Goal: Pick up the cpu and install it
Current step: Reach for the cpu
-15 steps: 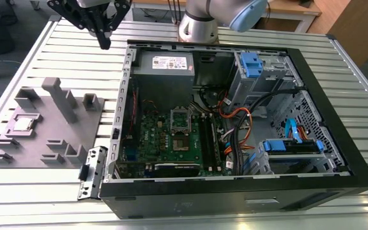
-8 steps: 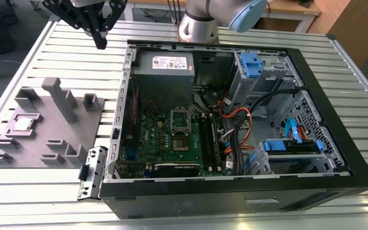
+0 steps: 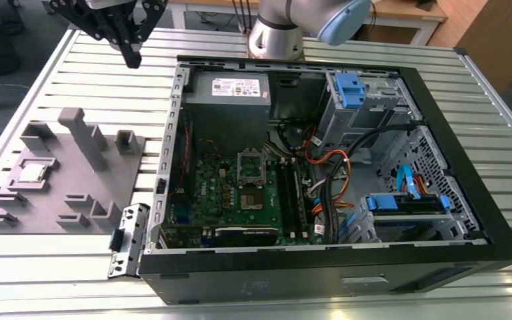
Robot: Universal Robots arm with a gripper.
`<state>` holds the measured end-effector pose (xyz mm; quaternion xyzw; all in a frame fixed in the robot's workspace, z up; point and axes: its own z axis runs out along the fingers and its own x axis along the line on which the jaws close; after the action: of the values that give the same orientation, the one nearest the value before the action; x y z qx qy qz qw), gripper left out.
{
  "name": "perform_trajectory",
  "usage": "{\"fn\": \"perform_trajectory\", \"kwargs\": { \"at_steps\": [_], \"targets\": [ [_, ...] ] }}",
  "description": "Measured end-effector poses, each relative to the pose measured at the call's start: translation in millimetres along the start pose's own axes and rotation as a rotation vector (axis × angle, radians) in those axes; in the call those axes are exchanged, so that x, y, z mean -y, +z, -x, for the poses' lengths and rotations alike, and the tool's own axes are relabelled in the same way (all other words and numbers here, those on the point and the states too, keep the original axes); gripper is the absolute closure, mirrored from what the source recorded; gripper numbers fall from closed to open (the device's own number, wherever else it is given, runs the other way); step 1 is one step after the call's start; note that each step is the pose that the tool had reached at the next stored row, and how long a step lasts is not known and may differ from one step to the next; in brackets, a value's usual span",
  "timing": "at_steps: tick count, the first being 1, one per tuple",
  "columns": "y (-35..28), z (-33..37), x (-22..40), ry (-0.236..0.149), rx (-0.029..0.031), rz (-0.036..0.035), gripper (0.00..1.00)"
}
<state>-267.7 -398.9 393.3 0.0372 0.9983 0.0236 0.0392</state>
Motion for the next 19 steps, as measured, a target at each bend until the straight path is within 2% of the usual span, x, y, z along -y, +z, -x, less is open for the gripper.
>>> {"fn": "perform_trajectory", "kwargs": {
  "at_steps": [19],
  "targets": [
    [-2.1,-26.3,1.9,0.0,0.0091,0.0006,0.89]
  ]
}}
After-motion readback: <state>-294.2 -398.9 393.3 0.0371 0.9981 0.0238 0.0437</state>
